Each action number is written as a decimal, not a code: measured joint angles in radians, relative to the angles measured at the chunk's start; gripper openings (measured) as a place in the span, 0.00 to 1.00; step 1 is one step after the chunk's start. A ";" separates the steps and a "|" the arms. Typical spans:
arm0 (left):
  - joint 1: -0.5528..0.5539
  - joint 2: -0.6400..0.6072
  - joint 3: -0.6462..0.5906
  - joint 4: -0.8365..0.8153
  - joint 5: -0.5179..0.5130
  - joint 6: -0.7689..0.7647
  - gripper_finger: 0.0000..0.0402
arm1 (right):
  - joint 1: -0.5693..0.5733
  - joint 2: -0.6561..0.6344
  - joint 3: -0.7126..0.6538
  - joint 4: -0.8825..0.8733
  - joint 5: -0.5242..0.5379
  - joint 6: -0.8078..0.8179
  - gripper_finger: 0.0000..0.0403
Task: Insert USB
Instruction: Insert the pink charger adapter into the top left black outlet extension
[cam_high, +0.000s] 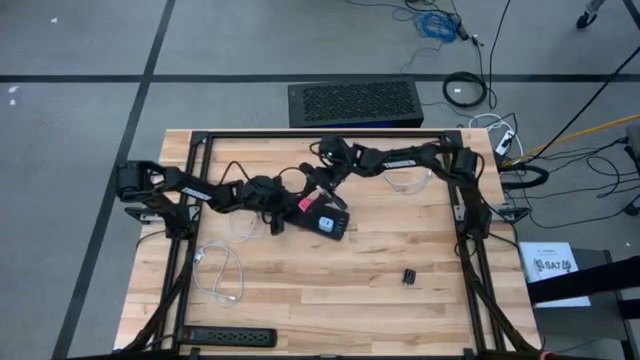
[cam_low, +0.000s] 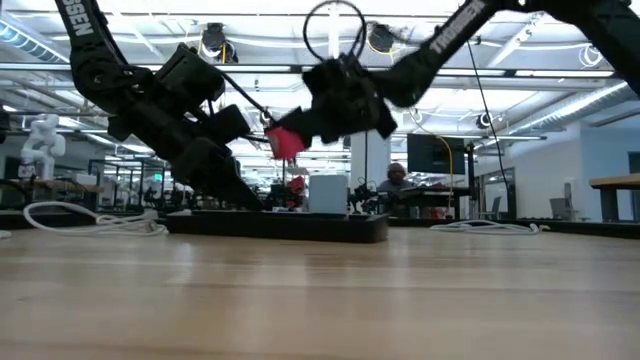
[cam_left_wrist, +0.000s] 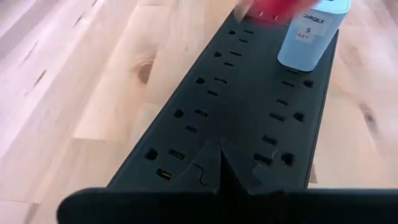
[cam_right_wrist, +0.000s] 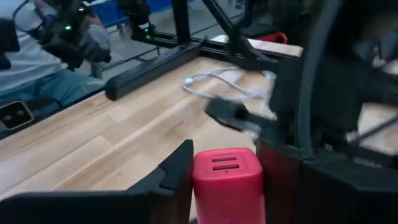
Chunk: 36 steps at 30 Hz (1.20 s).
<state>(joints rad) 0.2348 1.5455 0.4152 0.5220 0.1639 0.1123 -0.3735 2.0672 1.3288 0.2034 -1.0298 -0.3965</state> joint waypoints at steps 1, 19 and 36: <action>0.000 0.000 0.000 0.000 0.004 -0.001 0.00 | -0.003 0.017 -0.006 0.031 0.000 0.023 0.29; 0.001 -0.004 0.002 0.050 0.013 -0.103 0.24 | -0.042 -0.021 -0.007 0.068 -0.065 0.194 0.29; 0.151 -0.170 0.013 0.446 0.519 -0.195 0.35 | -0.029 -0.189 -0.006 0.084 -0.208 0.302 0.29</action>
<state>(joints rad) 0.3857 1.3758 0.4286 0.9677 0.6831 -0.0822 -0.4028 1.8786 1.3228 0.2874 -1.2377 -0.0942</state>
